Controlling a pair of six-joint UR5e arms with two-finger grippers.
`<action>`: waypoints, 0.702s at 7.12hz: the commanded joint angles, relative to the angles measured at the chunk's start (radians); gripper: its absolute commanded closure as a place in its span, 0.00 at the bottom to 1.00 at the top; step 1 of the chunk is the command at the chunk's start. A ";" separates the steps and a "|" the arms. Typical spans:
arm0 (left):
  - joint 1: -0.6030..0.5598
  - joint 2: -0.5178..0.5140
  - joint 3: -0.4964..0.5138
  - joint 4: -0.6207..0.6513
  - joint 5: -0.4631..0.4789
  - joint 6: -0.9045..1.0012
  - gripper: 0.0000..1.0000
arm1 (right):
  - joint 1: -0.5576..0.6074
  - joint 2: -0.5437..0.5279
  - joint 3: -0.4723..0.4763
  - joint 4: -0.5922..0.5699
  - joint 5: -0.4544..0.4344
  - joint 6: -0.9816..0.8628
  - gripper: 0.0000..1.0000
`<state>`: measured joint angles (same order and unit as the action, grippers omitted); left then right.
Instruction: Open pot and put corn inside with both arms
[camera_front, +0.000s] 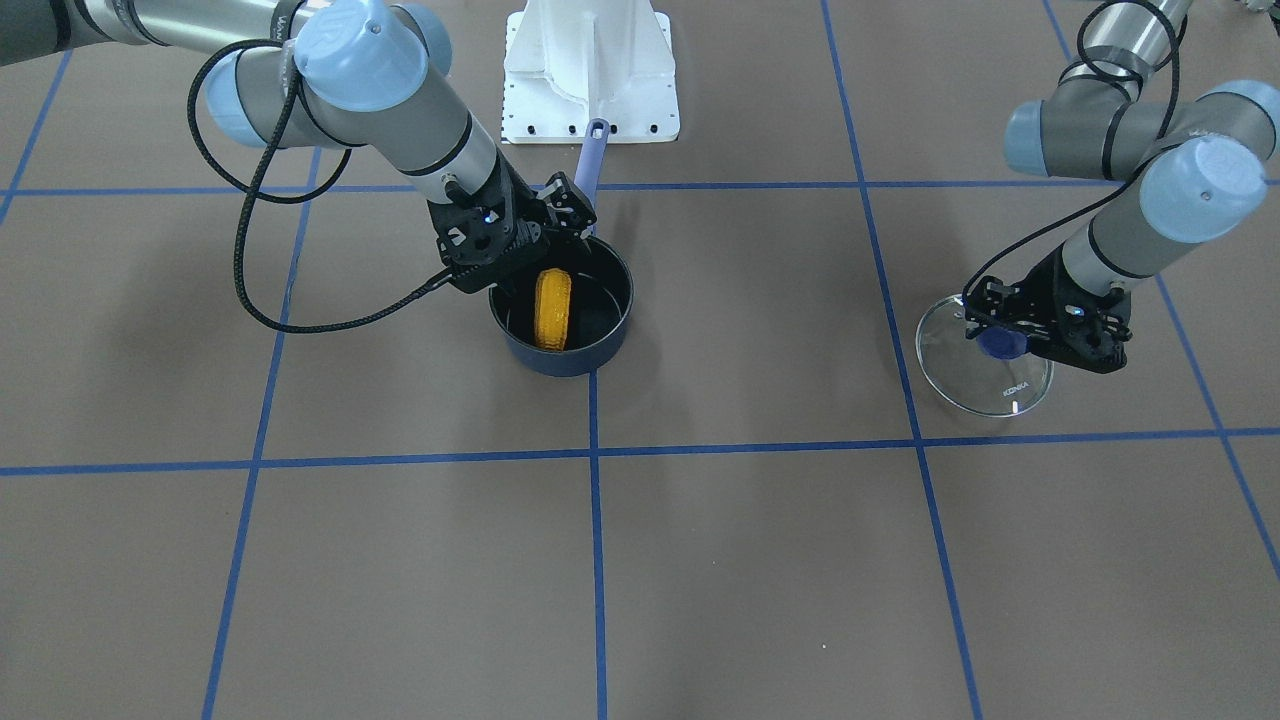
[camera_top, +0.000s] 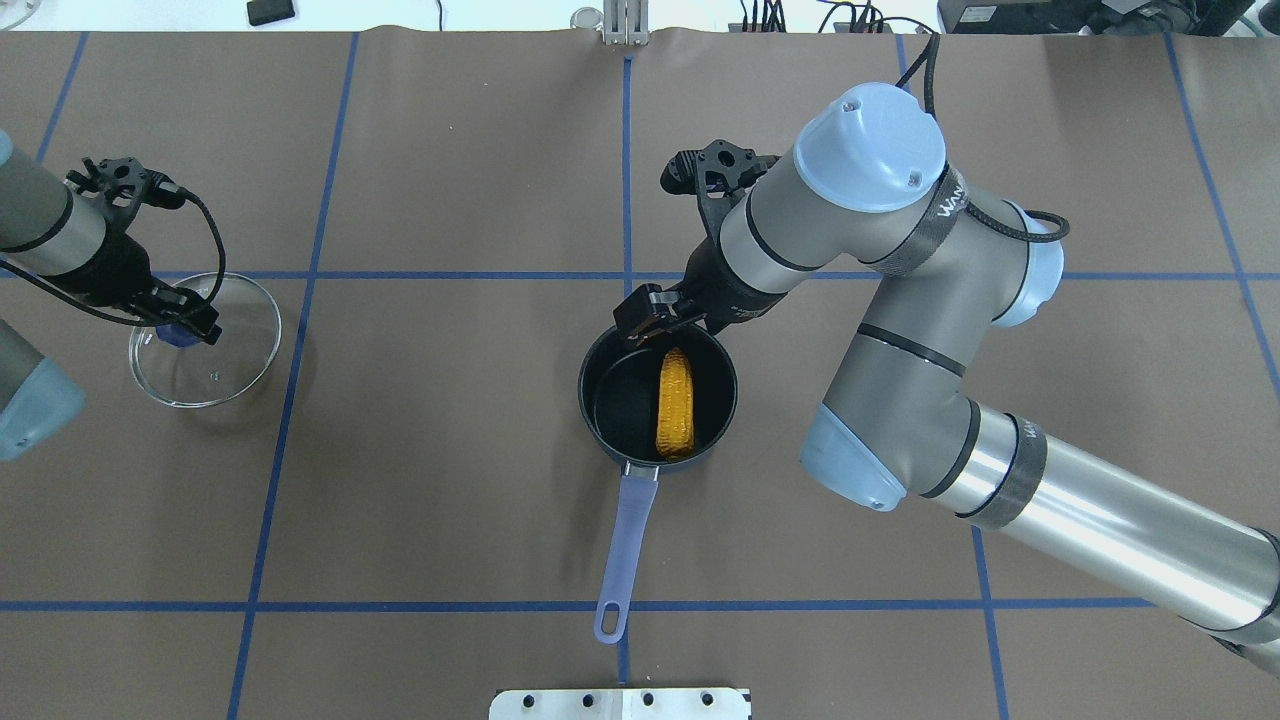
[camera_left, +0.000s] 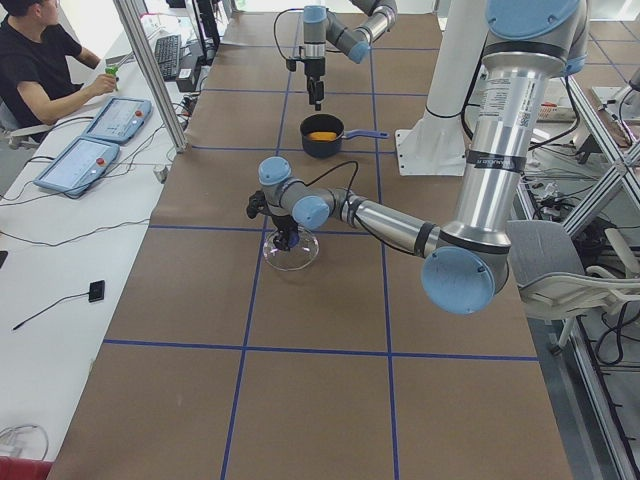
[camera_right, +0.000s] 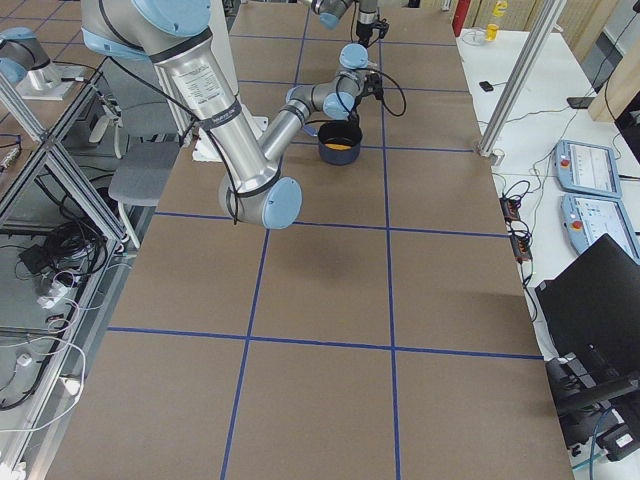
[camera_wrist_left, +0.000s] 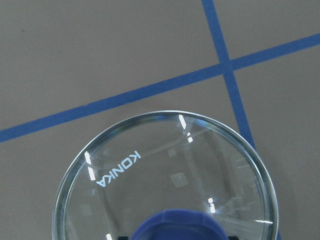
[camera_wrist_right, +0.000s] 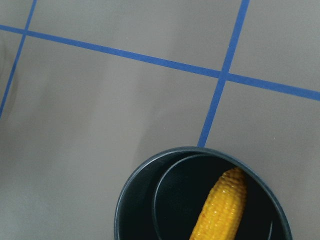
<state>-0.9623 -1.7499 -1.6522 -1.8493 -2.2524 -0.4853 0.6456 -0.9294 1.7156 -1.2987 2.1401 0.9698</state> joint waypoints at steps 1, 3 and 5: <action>0.002 -0.037 0.043 -0.002 -0.001 -0.002 0.45 | 0.002 -0.006 -0.005 -0.001 0.001 -0.008 0.00; 0.002 -0.039 0.054 -0.008 -0.021 -0.001 0.44 | 0.005 -0.009 -0.007 -0.001 0.001 -0.008 0.00; 0.002 -0.040 0.057 -0.008 -0.029 -0.001 0.39 | 0.012 -0.011 -0.007 -0.001 0.003 -0.008 0.00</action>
<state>-0.9603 -1.7886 -1.5982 -1.8572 -2.2760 -0.4865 0.6534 -0.9390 1.7097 -1.2993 2.1418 0.9619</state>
